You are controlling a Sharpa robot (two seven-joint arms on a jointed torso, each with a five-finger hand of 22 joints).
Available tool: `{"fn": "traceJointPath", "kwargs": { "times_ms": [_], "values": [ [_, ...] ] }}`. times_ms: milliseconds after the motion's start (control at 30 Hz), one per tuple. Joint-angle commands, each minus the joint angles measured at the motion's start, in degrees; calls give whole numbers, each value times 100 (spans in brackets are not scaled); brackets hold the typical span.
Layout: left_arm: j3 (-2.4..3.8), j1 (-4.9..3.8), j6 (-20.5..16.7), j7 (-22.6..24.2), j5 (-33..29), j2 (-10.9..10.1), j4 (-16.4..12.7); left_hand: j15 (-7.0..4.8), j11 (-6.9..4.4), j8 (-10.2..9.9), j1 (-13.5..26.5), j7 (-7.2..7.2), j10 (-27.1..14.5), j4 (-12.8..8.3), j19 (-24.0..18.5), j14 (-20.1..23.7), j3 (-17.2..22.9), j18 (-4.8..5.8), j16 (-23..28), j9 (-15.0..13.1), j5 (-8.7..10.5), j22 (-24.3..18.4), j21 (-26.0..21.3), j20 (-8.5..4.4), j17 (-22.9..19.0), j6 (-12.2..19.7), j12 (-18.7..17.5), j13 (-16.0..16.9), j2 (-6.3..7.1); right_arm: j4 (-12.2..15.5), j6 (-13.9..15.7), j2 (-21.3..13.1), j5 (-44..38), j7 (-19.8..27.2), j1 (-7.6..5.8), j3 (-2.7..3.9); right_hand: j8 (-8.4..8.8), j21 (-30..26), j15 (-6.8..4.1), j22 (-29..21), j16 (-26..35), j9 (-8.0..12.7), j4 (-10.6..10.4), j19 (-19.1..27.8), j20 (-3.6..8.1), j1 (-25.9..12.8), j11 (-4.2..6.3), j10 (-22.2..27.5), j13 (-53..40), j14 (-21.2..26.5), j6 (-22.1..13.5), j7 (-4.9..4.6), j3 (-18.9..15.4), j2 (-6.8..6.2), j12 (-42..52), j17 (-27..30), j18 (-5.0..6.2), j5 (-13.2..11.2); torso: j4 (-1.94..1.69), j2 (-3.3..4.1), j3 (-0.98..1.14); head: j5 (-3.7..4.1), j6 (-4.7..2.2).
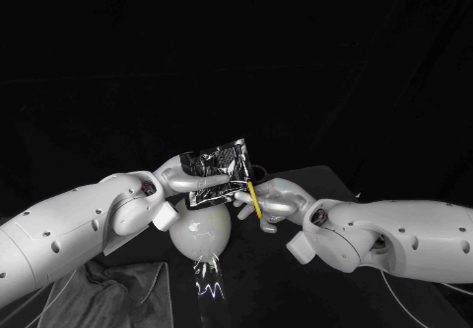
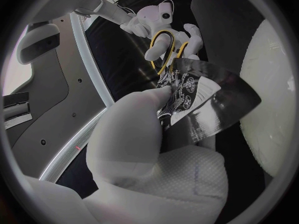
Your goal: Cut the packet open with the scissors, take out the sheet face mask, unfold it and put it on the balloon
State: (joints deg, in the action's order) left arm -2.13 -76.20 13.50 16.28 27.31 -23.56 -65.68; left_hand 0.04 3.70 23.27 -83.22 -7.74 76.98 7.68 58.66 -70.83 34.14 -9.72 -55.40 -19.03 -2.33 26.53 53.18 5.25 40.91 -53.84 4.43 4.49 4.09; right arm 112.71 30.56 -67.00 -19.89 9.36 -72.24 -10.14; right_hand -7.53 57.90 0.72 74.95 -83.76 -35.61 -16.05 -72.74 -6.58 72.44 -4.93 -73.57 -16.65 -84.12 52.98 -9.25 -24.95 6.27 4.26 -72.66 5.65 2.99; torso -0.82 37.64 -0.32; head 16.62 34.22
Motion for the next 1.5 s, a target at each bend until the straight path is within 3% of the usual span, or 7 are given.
{"fn": "traceJointPath", "kwargs": {
  "times_ms": [33,400,600,1033,1500],
  "values": [
    [-20,23,193,2,181,25,-45,-27,-2,24,6,-4,29,-30,-35,5,-17,-75,-31,-655,-40,5,27,-8,-3,-54,5,6,-47,-30,109,14,20,224,-51,43,22,-4,-1,346,-12,7,-18,-29,-10,-32,-3,39,5,-137,-26,-4,-162,5,-22,1,101,-24,0,-1,0,5,-12],
    [-20,24,200,-1,239,26,-41,-28,-3,26,2,-4,28,-37,-37,3,-19,-75,-36,-659,-40,9,32,-9,2,-53,4,7,-48,-134,96,59,22,222,-129,63,37,-10,7,344,-7,12,-16,-25,-16,-36,-13,64,18,-133,-46,-15,-158,4,-41,14,101,-24,3,4,0,4,-29],
    [-21,24,185,0,244,32,-34,-28,-3,27,-1,-5,28,-42,-40,1,-20,-75,-43,-663,-40,12,36,-10,8,-52,4,7,-51,-155,42,58,21,192,-141,65,259,-202,160,276,29,90,-26,106,-121,-93,-197,684,255,-79,-410,-202,-138,-86,-88,123,122,-24,-1,0,-1,5,-27],
    [-21,24,143,2,219,38,19,-28,-2,28,-1,-7,29,-45,-42,1,-20,-74,-45,-666,-41,16,41,-10,7,-51,4,7,-57,-104,-51,-20,-26,125,-144,63,267,-207,174,273,20,92,-25,113,-139,-94,-209,713,285,-81,-419,-212,-129,-93,-80,106,125,-24,3,4,-5,3,-41],
    [-21,24,110,12,268,32,25,-28,-1,29,-2,-8,29,-47,-43,2,-21,-74,-44,-669,-41,18,44,-11,3,-51,4,7,-60,-141,-44,-22,-22,120,-145,63,305,-249,214,253,19,105,-42,148,-190,-130,-253,859,416,-67,-470,-254,-83,-168,-80,127,141,-24,3,-1,6,-7,-47]
  ]
}}
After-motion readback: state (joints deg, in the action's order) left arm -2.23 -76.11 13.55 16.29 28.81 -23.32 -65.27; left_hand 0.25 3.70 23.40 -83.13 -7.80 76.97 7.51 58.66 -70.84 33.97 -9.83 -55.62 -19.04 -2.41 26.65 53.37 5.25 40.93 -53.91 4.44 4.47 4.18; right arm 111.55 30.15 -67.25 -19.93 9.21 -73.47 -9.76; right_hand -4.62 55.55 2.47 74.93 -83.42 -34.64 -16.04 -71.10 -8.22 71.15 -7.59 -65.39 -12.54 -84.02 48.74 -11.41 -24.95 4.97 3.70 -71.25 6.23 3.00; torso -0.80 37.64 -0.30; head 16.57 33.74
